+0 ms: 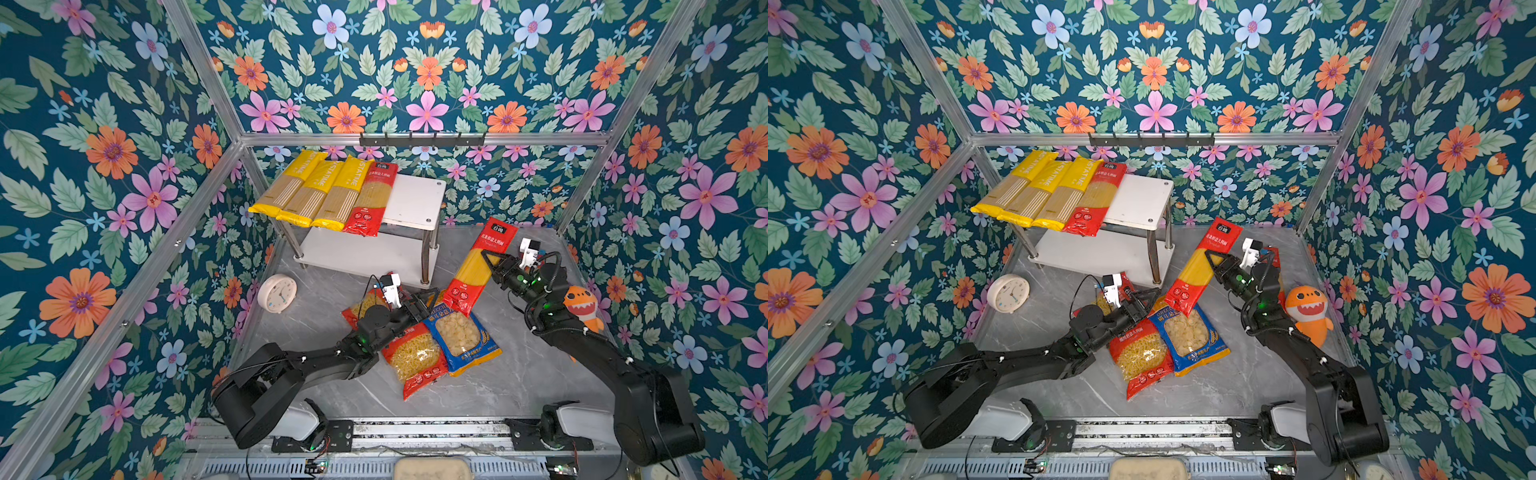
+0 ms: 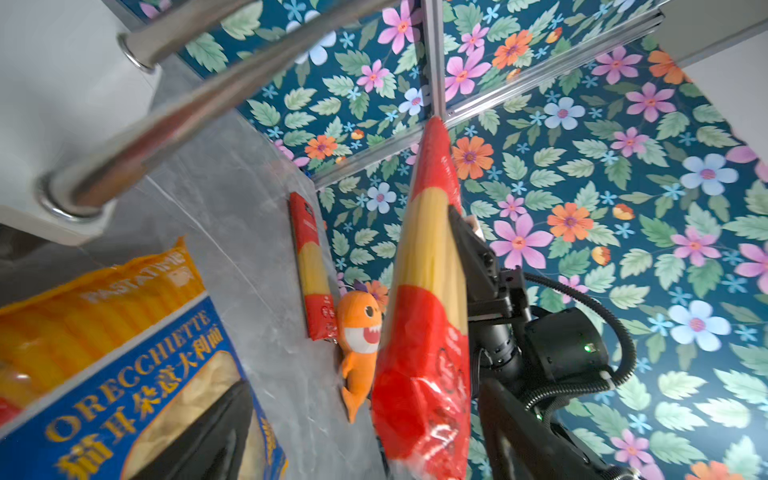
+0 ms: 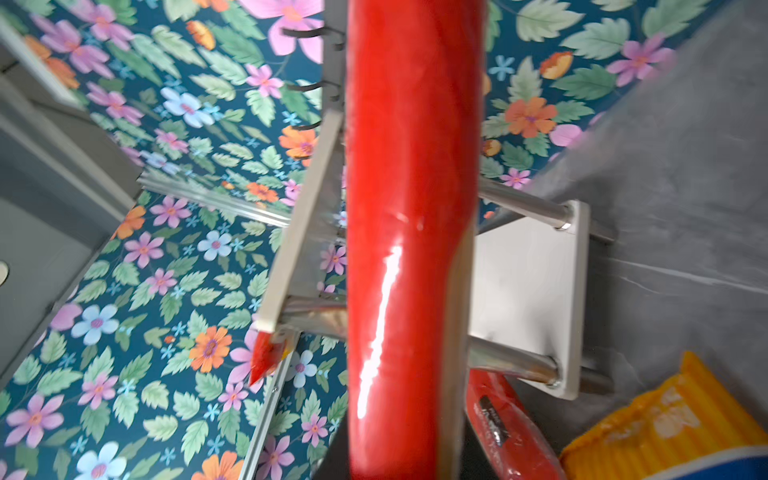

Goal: Place and organize the pasta boxes and bags onto the shelf
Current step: 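Raise the spaghetti pack upright with the right gripper while the left grasps it, then carry the pack with the left gripper onto the top tier while the right releases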

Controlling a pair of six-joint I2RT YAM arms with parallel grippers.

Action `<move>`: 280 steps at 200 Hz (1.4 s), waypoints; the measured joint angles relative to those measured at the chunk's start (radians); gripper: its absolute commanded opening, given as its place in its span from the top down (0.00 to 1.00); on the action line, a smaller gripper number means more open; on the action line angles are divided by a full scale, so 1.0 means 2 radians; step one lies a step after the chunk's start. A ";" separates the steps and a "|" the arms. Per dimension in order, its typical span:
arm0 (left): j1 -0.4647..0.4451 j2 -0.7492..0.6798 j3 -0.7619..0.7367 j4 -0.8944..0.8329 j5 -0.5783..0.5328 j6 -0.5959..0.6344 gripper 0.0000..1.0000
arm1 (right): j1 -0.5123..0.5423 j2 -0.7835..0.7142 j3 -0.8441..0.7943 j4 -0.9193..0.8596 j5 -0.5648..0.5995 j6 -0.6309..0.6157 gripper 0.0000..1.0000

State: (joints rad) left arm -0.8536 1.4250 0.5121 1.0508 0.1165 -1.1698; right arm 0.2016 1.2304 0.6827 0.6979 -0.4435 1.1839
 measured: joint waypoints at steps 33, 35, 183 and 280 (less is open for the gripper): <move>-0.019 0.022 0.023 0.056 0.019 -0.006 0.18 | 0.009 -0.035 0.013 -0.046 0.019 -0.012 0.85; -0.020 0.023 0.024 0.058 0.020 -0.006 0.19 | 0.010 -0.036 0.014 -0.050 0.024 -0.013 0.85; -0.031 0.064 0.097 0.106 0.031 -0.012 0.53 | 0.076 -0.078 0.045 -0.092 0.108 -0.012 0.85; -0.030 0.056 0.109 0.108 0.018 -0.011 0.80 | 0.091 -0.065 0.060 -0.063 0.120 -0.005 0.73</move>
State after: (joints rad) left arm -0.9142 1.5372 0.7307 1.2667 0.1516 -1.1927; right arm 0.3840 1.1000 0.8024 0.5728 -0.2028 1.1748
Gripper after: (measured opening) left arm 0.253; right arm 0.226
